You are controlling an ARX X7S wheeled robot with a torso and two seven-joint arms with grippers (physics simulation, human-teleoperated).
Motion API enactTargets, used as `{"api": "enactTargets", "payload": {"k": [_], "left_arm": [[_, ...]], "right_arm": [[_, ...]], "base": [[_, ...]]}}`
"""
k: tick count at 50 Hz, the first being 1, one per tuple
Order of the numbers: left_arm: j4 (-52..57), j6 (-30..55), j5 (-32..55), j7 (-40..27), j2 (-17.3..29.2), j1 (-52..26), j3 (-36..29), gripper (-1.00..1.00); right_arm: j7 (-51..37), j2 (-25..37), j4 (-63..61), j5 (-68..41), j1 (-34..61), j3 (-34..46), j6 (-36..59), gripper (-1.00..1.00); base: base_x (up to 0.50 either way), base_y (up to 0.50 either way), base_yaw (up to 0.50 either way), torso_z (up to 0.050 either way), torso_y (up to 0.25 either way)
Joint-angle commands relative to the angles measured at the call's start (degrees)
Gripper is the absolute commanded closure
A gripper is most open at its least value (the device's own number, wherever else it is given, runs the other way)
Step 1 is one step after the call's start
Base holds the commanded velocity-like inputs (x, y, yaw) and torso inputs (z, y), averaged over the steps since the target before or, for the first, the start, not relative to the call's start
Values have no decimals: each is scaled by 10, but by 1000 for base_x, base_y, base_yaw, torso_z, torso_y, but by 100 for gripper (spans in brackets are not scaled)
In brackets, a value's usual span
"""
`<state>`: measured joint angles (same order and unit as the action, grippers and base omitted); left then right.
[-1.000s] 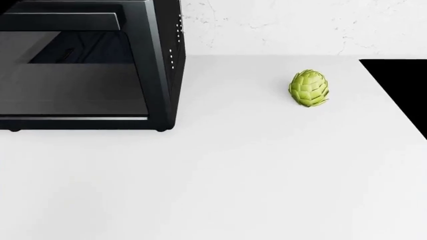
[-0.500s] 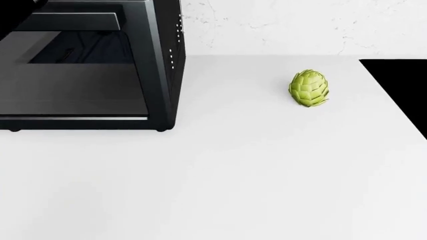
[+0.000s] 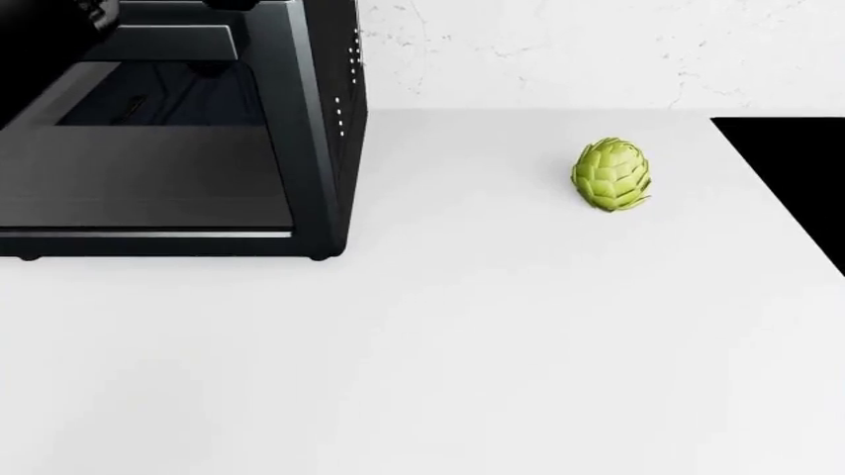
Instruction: Pick the cans from the counter and place them in their designated side in the cabinet.
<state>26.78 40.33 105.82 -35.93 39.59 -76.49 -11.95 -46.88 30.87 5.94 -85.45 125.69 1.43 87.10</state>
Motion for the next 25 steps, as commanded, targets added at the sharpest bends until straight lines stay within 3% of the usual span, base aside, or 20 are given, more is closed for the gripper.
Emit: {"api": "enactTargets", "payload": {"k": [1,10,25], "left_arm": [[5,-7,-4,3,5,21,6,-100],[6,-13,-9,11,2,36,9,-100],[-5,-15,-20,24,-9,40,0,-100]], "right_arm": [[-323,99,-7,-360,-43,108,-28,-100],[-384,158,-53,-478,-73,165,-80,-100],[-382,195,-83,-474,-86,183,-95,-100]], "base": [[0,0,0,0,0],[0,0,0,0,0],[0,0,0,0,0]]}}
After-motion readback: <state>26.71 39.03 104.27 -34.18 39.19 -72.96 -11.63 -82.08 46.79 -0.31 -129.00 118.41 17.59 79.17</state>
